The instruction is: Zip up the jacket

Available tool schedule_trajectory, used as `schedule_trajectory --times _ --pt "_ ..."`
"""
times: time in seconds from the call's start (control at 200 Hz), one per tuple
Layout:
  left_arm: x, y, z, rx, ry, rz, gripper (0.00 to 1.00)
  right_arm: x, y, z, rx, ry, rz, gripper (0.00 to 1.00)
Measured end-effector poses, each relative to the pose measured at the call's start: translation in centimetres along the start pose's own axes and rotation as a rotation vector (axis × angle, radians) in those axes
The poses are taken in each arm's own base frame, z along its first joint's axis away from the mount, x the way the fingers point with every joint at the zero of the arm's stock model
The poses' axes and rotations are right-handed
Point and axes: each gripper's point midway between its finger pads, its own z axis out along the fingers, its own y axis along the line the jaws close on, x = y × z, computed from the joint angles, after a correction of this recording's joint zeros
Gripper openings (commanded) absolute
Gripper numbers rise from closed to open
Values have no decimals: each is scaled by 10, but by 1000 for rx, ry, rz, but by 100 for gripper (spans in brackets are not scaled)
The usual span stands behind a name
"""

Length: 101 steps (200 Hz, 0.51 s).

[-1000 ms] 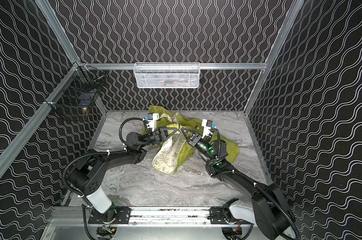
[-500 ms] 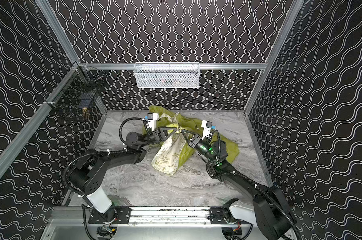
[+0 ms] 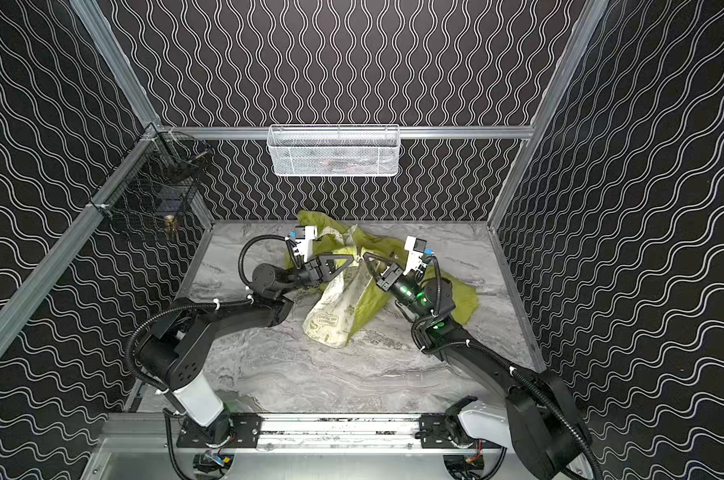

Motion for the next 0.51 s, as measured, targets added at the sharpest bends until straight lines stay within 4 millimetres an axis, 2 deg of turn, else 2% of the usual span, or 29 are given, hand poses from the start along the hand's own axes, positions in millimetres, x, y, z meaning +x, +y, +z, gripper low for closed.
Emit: schedule_trajectory --times 0.505 --pt "0 0 0 -1 1 -1 0 -2 7 2 -20 -4 -1 0"
